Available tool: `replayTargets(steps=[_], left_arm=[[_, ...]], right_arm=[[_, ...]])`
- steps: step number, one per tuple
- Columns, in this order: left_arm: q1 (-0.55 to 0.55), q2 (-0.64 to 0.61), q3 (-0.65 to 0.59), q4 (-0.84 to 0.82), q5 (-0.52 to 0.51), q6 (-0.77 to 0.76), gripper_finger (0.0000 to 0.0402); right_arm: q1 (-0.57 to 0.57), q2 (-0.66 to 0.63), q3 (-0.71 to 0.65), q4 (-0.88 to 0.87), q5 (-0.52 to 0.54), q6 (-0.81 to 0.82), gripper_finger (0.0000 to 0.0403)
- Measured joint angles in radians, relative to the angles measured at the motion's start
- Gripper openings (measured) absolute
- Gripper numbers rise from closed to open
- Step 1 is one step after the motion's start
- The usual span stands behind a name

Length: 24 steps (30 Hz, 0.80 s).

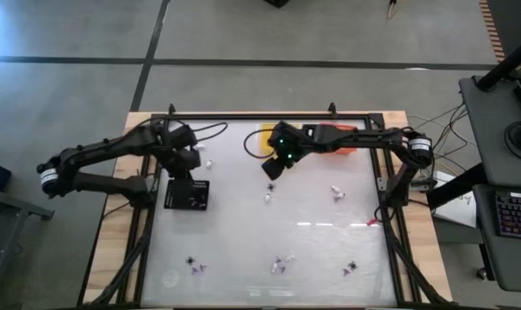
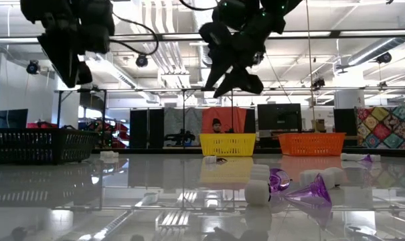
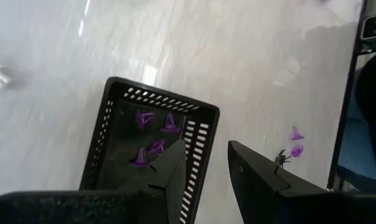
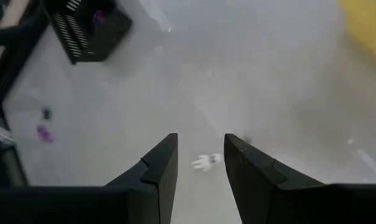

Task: Sort Halloween decoration
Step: Put the white skeleton toy into the orange bin

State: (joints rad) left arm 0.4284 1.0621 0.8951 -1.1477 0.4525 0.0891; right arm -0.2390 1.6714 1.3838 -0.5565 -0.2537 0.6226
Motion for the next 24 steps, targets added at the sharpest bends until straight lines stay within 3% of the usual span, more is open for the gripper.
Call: replayTargets(steps=[10,24], left_arm=[[0.000,-0.077,0.000,0.024,-0.001,0.056,0.0102],[0.000,-0.060,-0.001,0.026,-0.001,0.168,0.0102]], right_arm=[[0.180,0.000,0.000,-0.013,0.014,0.292,0.0119],[0.497,0.000,-0.007,-0.035,0.355,0.788,0.0115]])
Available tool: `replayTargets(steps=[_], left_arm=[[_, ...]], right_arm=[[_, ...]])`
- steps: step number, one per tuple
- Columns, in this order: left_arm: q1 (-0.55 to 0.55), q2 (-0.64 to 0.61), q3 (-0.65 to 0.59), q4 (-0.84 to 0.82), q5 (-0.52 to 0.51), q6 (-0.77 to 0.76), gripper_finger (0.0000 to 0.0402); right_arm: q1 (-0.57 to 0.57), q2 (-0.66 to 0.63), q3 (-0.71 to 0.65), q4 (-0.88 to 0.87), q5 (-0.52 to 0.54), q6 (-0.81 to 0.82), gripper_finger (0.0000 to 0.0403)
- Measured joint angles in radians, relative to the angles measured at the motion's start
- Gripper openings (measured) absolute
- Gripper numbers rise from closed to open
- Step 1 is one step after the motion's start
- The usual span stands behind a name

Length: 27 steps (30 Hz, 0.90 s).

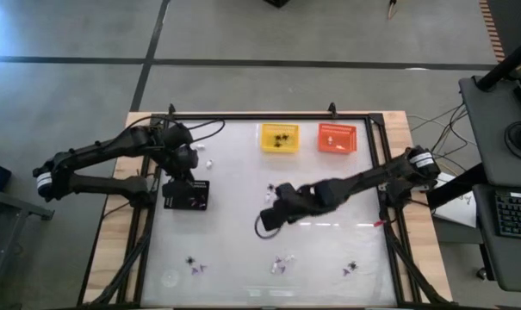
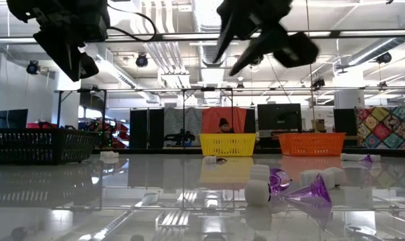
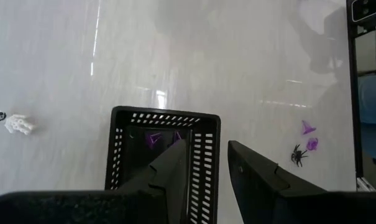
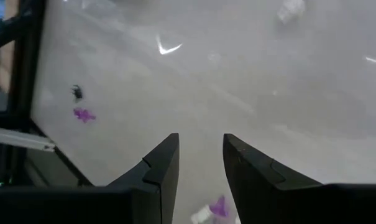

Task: Sort Halloween decoration
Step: Put the white skeleton toy into the orange bin

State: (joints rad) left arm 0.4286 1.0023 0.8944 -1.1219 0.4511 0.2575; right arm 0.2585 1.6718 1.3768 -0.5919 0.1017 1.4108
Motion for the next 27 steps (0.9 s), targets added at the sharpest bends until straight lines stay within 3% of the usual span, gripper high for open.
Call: replayTargets(steps=[6,11,18,27], left_arm=[[0.000,-0.006,0.000,-0.002,0.001,-0.004,0.0102],[0.000,-0.005,0.000,-0.001,0.001,-0.004,0.0102],[0.000,-0.005,-0.002,0.000,0.002,-0.012,0.0102],[0.000,-0.005,-0.021,0.000,0.003,-0.013,0.0102]], right_arm=[[0.095,0.000,-0.001,-0.113,0.039,0.164,0.0116],[0.150,0.029,-0.005,-0.193,0.034,0.189,0.0114],[0.182,0.138,-0.002,-0.164,-0.100,0.314,0.0113],[0.206,0.241,0.055,-0.130,-0.110,0.422,0.0112]])
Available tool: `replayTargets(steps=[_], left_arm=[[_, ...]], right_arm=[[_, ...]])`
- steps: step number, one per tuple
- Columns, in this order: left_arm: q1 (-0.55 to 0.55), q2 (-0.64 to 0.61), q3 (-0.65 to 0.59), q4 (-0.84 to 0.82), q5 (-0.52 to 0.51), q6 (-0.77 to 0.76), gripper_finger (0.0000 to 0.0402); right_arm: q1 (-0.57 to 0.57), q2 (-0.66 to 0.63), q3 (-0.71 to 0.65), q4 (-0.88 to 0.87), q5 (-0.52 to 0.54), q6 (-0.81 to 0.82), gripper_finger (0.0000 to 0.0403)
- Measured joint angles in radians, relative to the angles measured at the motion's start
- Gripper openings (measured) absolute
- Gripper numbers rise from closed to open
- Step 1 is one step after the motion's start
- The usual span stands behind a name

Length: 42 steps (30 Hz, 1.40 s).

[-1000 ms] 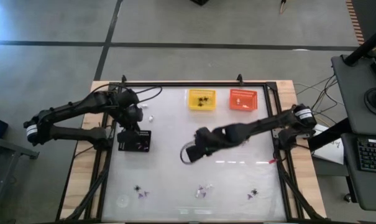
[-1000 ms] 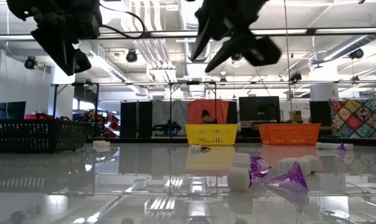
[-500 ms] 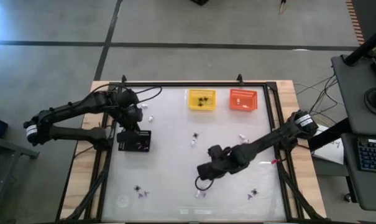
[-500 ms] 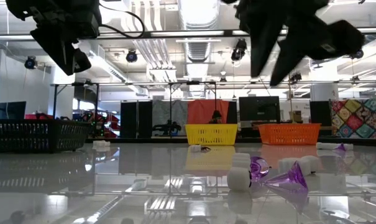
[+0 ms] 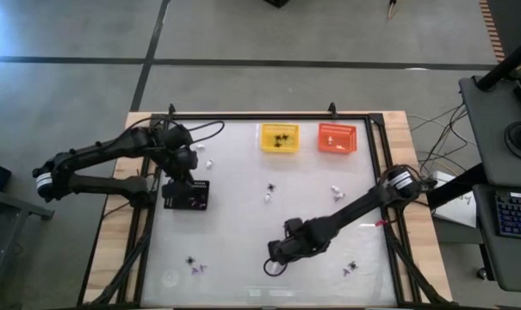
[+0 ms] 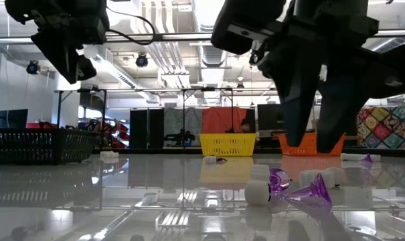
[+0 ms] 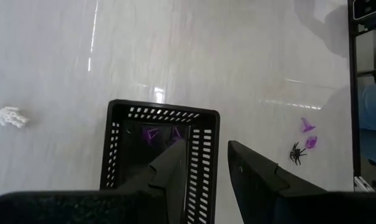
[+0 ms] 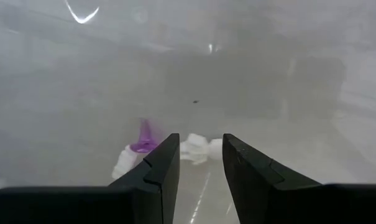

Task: Sort Halloween decoration
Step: Put the white skeleton toy into the orange bin

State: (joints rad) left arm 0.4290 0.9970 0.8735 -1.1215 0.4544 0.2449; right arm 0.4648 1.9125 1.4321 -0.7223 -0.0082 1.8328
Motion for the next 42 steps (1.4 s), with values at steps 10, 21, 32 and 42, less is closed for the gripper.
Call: replayTargets(steps=[10,21,32,42], left_arm=[[0.000,0.000,-0.029,-0.001,0.000,-0.006,0.0102],[0.000,0.000,-0.030,0.000,0.000,-0.007,0.0102],[0.000,0.000,-0.030,0.004,0.000,-0.018,0.0102],[0.000,0.000,-0.030,0.013,0.000,-0.019,0.0102]], right_arm=[[0.002,0.092,0.063,-0.003,-0.063,-0.079,0.0116],[0.005,0.057,0.067,-0.075,-0.034,-0.113,0.0120],[0.013,0.040,0.067,-0.096,-0.083,-0.028,0.0133],[0.013,0.053,0.066,-0.081,-0.082,0.045,0.0134]])
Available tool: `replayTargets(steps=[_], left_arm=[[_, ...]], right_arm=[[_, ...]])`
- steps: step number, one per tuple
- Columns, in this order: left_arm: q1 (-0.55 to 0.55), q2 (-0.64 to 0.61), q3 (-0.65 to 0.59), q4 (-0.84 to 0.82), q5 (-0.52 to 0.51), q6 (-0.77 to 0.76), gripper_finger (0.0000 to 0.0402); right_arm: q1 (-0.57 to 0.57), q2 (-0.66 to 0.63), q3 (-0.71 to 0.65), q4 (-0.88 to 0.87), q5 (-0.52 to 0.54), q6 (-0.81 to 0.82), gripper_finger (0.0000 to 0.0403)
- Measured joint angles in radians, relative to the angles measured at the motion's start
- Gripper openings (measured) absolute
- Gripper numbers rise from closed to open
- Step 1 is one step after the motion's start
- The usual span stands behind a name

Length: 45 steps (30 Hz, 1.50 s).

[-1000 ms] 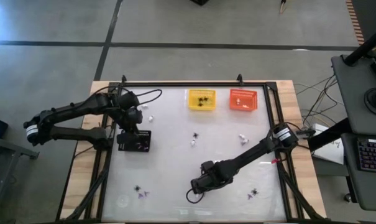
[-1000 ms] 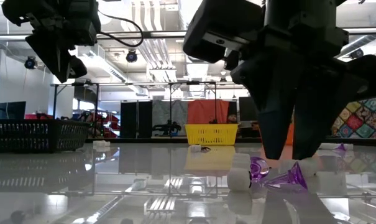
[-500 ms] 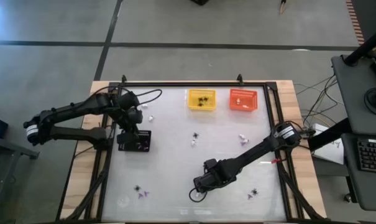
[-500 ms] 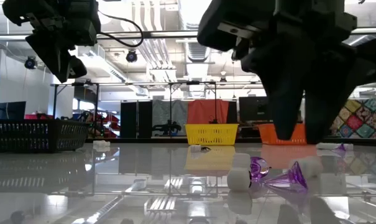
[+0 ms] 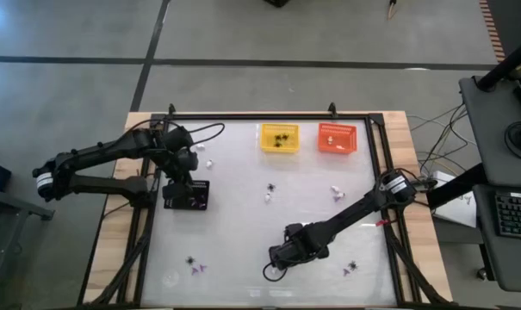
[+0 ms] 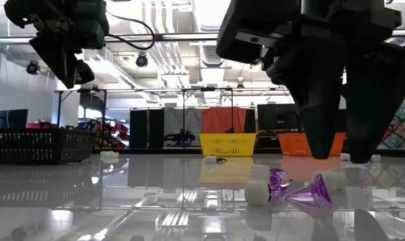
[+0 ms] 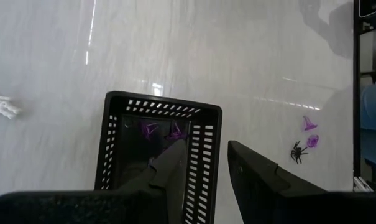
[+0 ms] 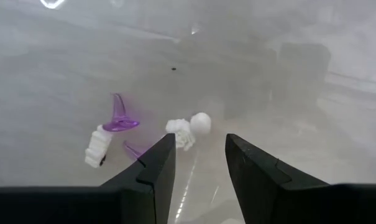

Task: Sort Halloween decoration
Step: Put the white skeleton toy into the orange bin

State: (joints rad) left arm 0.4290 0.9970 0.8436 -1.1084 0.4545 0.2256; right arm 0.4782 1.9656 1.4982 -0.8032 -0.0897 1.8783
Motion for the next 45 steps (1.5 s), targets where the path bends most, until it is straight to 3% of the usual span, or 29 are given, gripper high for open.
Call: replayTargets(steps=[25,37,45], left_arm=[[0.000,0.000,0.000,0.018,0.000,-0.010,0.0102],[0.000,0.000,0.000,0.022,0.000,-0.010,0.0102],[0.000,0.000,0.000,0.026,0.000,-0.010,0.0102]], right_arm=[[0.000,0.000,-0.026,0.011,0.042,0.114,0.0134],[0.001,0.037,-0.037,0.096,0.031,0.137,0.0134],[0.002,0.055,-0.033,0.110,0.038,0.098,0.0096]])
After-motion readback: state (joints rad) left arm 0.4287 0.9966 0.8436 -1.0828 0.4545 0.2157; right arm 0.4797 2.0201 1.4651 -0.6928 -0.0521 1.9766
